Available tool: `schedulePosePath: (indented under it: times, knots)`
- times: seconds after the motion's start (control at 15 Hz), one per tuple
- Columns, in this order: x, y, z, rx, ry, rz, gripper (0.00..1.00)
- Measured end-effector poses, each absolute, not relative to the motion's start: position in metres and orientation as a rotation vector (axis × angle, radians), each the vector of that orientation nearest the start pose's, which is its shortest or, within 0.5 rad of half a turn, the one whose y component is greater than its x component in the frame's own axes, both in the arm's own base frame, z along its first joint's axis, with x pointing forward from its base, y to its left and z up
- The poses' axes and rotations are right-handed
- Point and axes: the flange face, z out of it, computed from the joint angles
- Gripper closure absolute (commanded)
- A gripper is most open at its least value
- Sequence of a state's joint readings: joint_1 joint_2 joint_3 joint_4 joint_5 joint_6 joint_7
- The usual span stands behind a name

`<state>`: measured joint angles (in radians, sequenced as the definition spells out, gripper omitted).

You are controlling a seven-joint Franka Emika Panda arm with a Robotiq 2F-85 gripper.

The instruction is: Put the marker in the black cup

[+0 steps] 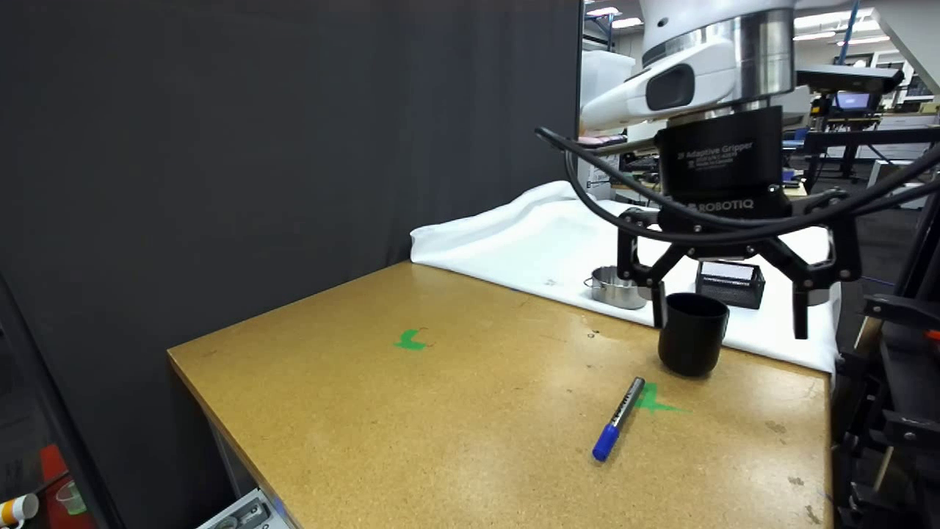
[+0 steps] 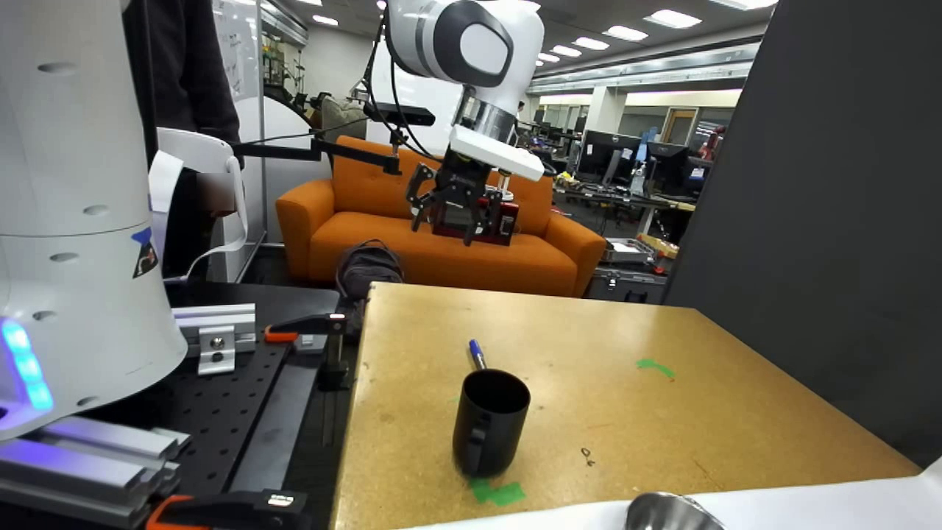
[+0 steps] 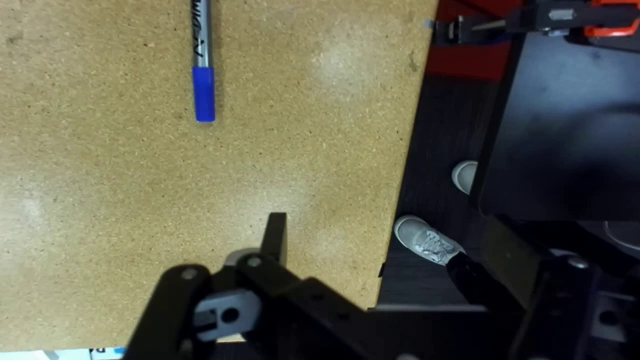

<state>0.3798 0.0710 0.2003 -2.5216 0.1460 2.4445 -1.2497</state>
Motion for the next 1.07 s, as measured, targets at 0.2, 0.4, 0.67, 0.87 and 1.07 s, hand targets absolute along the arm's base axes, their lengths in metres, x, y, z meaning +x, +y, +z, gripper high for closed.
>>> schedulePosePath:
  times: [0.2, 0.4, 0.67, 0.87, 1.07]
  knots:
    - [0.400, 0.244, 0.237, 2.120, 2.455, -0.084, 0.00]
    - [0.422, 0.239, 0.221, 2.073, 2.436, -0.029, 0.00]
    - [0.431, 0.228, 0.191, 1.935, 2.383, -0.103, 0.00]
    - [0.433, 0.224, 0.180, 1.900, 2.345, -0.136, 0.00]
    - [0.431, 0.227, 0.166, 1.899, 2.341, -0.164, 0.00]
